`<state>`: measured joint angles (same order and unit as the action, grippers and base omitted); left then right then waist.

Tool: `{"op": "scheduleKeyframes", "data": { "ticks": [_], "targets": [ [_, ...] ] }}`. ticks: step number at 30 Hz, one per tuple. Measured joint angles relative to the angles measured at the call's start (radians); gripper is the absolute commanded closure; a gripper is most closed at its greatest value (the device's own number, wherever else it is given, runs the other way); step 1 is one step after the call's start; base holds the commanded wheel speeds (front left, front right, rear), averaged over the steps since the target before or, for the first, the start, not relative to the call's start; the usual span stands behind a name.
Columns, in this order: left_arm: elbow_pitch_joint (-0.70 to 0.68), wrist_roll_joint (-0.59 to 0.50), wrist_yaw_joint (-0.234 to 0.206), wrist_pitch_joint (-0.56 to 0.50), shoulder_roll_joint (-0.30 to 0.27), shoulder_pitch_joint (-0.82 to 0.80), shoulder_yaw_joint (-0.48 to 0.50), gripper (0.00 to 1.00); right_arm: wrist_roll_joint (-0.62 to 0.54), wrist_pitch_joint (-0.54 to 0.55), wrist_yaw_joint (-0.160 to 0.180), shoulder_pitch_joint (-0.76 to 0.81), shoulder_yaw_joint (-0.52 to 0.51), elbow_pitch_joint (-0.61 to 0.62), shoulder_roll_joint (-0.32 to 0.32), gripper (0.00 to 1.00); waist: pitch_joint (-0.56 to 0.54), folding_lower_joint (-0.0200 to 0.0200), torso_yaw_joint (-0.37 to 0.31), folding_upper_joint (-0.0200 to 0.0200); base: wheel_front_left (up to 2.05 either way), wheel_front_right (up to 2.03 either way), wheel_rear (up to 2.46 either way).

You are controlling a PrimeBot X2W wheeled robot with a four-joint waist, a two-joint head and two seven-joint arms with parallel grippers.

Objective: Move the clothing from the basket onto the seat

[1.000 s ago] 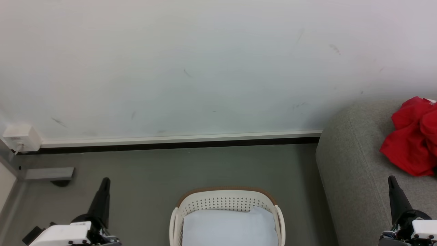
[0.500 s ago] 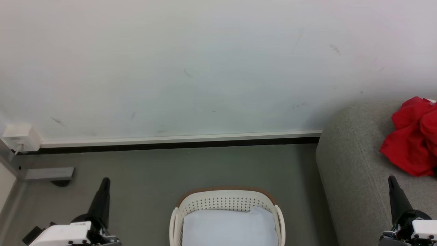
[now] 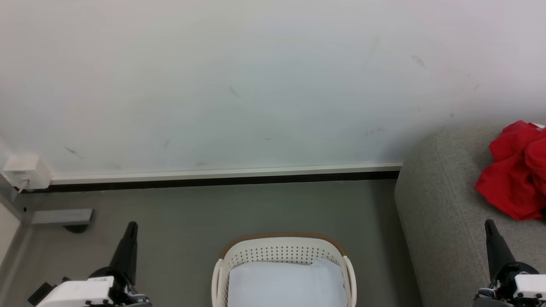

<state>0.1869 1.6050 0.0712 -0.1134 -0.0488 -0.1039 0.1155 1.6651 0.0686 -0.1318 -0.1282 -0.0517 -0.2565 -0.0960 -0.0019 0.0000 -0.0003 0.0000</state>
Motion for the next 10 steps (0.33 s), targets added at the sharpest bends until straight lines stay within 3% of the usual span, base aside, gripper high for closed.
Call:
{"op": "scheduleKeyframes", "data": {
  "ticks": [10],
  "targets": [
    [0.0,0.0,0.0,0.0,0.0,0.0,0.0,1.0,0.007,-0.007,0.0,0.002,0.005,0.001,-0.003,1.0,0.0,0.0,0.0,0.0,0.0,0.0,0.0]
  ]
}}
